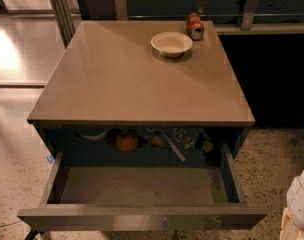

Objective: Close top drawer

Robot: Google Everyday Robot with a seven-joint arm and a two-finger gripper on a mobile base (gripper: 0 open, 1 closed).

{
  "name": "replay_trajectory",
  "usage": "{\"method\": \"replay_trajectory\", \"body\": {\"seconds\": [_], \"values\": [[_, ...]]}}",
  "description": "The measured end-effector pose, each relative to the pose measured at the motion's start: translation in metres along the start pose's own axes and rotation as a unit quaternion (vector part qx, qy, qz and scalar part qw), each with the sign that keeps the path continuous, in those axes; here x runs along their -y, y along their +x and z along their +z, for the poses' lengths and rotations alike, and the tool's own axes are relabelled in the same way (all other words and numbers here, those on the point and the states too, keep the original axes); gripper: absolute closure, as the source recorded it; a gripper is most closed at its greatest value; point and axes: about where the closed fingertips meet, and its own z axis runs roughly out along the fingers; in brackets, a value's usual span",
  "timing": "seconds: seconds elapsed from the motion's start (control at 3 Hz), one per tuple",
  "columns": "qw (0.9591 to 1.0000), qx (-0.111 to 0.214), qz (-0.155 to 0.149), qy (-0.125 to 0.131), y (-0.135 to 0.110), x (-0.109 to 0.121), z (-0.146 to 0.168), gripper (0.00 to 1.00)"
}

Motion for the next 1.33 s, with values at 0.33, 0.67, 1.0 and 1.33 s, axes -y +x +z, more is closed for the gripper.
{"method": "replay_trajectory", "body": {"seconds": [0.33,0.67,1.0,1.33], "values": [[1.0,-0.002,0.0,-0.005,-0.001,0.003,0.012,1.0],[0.9996,-0.009,-0.015,-0.02,-0.006,-0.006,0.037,1.0],[0.996,-0.027,-0.065,-0.054,-0.021,-0.043,0.076,1.0],[0.9963,-0.016,-0.067,-0.051,-0.022,-0.038,0.081,1.0]]}}
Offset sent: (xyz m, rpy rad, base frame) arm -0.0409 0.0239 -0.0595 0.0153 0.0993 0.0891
